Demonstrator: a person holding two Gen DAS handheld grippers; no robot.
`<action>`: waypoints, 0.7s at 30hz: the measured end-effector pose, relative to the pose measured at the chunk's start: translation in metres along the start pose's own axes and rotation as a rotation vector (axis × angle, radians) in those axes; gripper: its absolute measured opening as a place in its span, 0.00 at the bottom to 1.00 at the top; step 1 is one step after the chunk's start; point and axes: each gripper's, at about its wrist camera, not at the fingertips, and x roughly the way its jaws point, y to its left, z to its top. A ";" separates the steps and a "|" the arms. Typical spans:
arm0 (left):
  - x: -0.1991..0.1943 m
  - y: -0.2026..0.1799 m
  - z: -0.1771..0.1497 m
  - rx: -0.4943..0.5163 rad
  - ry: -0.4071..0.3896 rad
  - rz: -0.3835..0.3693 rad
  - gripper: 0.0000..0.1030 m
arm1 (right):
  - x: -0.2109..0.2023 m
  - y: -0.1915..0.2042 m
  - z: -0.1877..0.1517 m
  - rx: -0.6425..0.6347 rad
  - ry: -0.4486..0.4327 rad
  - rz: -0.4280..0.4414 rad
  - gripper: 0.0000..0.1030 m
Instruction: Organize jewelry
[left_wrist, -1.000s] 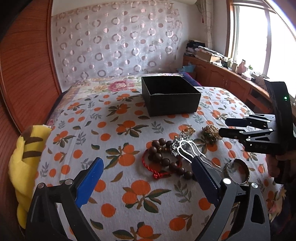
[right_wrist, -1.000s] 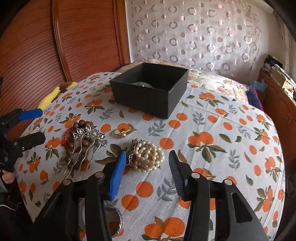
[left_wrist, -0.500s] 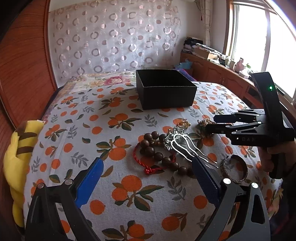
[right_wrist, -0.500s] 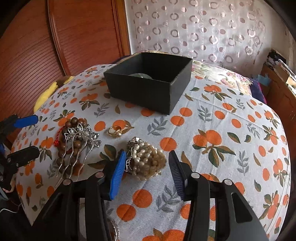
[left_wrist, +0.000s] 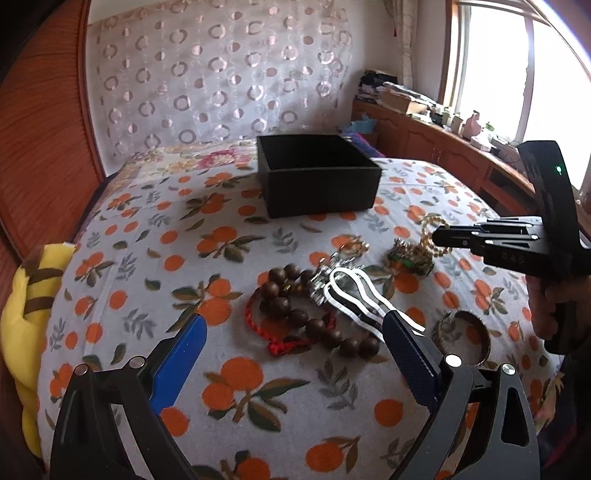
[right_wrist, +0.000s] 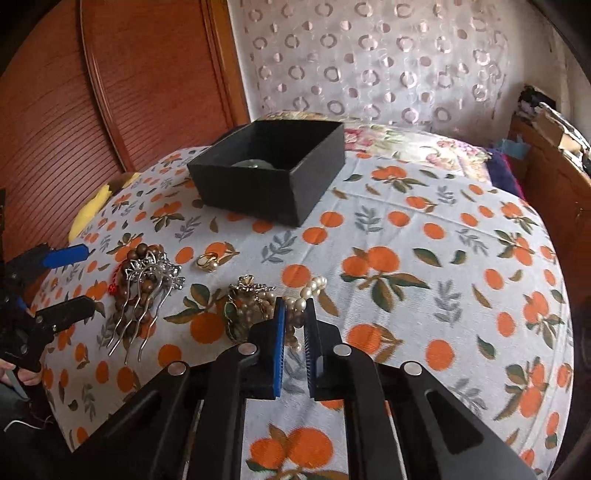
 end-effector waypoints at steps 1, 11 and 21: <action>0.002 -0.002 0.002 0.006 -0.001 -0.006 0.87 | -0.002 -0.001 -0.001 0.001 -0.002 -0.004 0.11; 0.034 -0.005 0.019 0.018 0.060 -0.050 0.49 | -0.005 -0.014 -0.010 0.037 -0.026 -0.033 0.11; 0.046 -0.011 0.024 0.029 0.083 -0.104 0.22 | -0.006 -0.017 -0.010 0.054 -0.026 -0.042 0.11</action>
